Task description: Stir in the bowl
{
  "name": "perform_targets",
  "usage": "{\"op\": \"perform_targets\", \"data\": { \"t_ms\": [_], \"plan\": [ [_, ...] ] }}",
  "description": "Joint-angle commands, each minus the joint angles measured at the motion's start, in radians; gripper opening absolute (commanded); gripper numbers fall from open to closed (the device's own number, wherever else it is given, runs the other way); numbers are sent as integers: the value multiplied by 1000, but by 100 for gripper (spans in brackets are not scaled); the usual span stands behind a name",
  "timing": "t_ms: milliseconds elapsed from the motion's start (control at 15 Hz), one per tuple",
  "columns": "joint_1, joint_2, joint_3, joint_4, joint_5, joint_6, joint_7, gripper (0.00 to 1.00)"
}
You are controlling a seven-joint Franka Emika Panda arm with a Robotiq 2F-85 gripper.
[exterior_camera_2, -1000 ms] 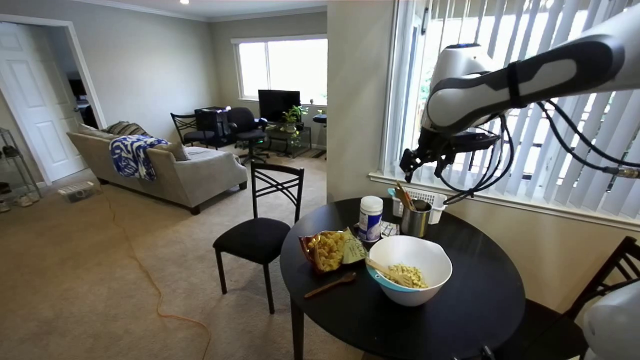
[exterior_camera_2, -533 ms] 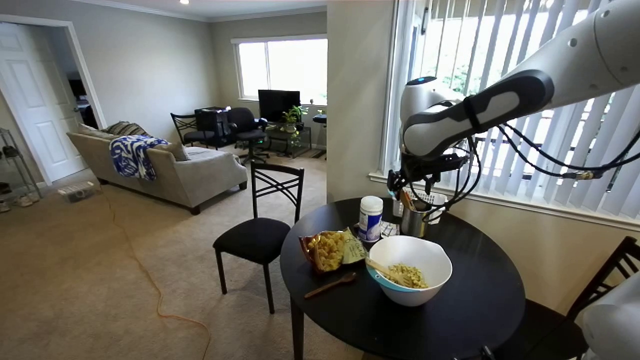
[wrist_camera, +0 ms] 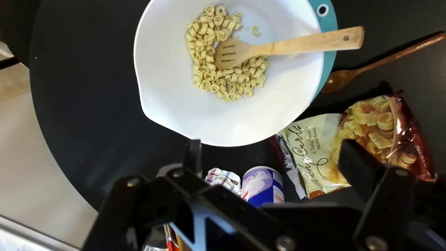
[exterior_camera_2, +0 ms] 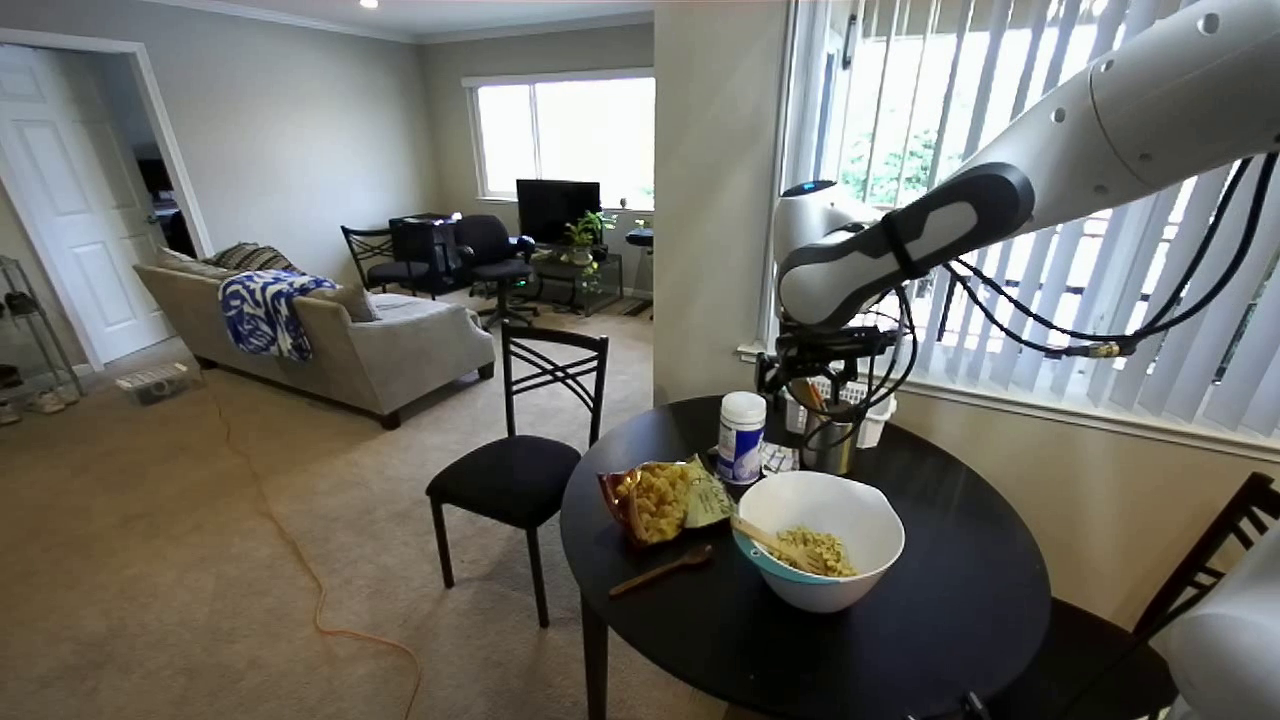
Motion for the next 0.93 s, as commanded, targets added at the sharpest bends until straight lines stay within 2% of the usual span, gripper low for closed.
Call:
{"op": "perform_targets", "data": {
  "t_ms": [0,533,600,867],
  "plan": [
    [26,5,-24,6,0,-2,0,100],
    [45,42,-17,21,-10,-6,34,100],
    [52,56,-14,26,-16,-5,70,100],
    [112,148,-9,71,-50,-32,385,100]
  ]
}}
